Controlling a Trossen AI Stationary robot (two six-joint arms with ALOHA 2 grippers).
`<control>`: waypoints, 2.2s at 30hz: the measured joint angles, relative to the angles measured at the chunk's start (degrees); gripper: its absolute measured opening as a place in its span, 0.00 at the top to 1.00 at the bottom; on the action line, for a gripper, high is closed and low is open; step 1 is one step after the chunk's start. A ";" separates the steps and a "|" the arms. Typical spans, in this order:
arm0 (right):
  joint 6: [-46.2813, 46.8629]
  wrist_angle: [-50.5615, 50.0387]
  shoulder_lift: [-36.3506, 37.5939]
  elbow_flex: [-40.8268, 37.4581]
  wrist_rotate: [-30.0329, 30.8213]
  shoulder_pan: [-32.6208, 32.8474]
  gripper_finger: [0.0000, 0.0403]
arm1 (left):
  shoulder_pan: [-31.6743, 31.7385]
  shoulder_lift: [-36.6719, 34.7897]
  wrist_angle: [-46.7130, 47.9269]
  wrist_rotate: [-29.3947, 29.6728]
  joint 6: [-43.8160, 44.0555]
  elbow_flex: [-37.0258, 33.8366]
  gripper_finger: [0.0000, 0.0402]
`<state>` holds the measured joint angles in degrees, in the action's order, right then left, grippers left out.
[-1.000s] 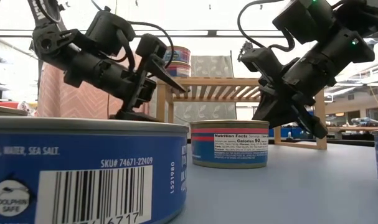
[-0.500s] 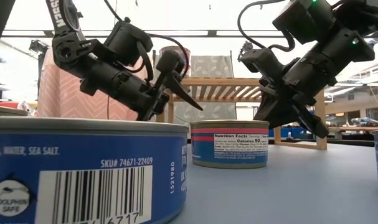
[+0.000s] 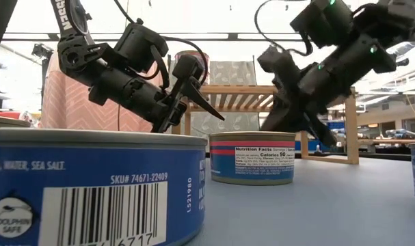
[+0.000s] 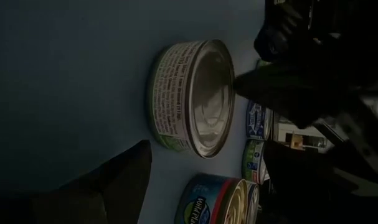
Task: Stack canned seafood by type on shelf
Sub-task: Stack the green tuna can on top of the other green tuna cans on the shelf
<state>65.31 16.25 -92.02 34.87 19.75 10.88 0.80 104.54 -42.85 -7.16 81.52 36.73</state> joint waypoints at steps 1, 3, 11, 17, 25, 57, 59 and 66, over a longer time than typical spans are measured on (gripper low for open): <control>-0.84 0.02 0.46 0.37 0.54 0.08 1.00 | 0.00 0.01 -0.02 -0.02 0.02 0.00 0.22; -2.21 0.04 1.11 1.41 1.11 0.17 1.00 | 0.00 0.03 -0.15 0.00 -0.09 0.00 0.22; -1.00 -7.60 1.05 1.53 0.81 0.36 1.00 | 0.00 0.06 -0.33 0.04 -0.20 -0.04 0.22; -0.36 -12.06 1.27 1.82 0.44 0.40 1.00 | 0.00 0.06 -0.33 0.07 -0.22 -0.04 0.22; -0.61 -12.80 1.28 1.84 0.76 0.78 1.00 | 0.00 0.06 -0.24 0.44 -0.33 -0.04 0.22; -2.70 -13.84 1.28 1.73 0.52 0.52 1.00 | -0.11 5.45 4.78 4.32 -3.88 8.55 0.27; -2.75 -14.00 1.28 1.72 0.52 0.52 1.00 | -0.21 5.49 4.48 3.32 -3.60 8.55 0.33; -3.62 -14.41 1.26 1.62 0.45 0.54 1.00 | -0.63 5.56 3.41 3.02 -4.70 8.37 0.60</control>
<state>61.69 1.85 -90.76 36.49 20.20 11.42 0.16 110.10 -39.44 -4.14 76.82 45.10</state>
